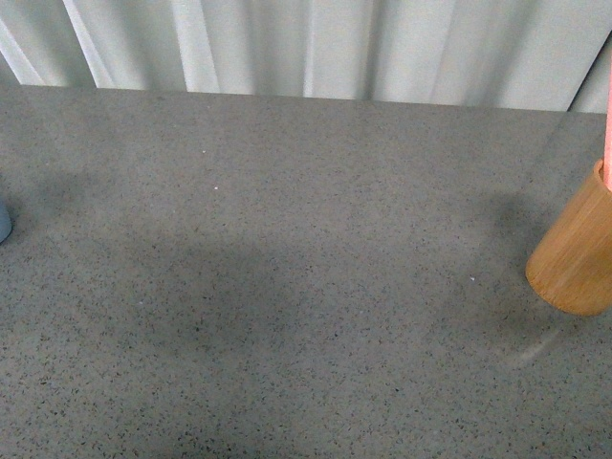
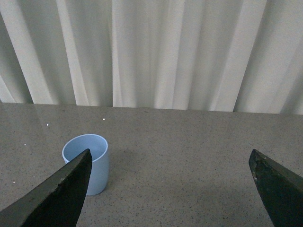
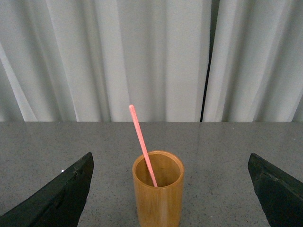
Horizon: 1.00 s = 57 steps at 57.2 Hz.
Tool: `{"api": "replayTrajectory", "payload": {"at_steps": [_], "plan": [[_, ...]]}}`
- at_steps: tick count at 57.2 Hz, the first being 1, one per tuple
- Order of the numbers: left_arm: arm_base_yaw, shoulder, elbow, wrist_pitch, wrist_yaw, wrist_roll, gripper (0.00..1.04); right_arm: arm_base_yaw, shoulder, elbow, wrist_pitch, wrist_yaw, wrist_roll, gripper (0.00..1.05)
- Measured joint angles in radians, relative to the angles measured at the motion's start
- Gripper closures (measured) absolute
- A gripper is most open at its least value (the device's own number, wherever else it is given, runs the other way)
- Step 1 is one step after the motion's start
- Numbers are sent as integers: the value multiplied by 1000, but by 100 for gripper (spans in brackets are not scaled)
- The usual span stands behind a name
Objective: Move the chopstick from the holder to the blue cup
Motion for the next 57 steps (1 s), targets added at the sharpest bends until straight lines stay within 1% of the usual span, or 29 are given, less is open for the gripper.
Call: {"api": "replayTrajectory", "payload": {"at_steps": [57], "plan": [[0, 0, 0, 0, 0, 0, 7, 0, 0, 0, 0, 0, 0, 10]]}}
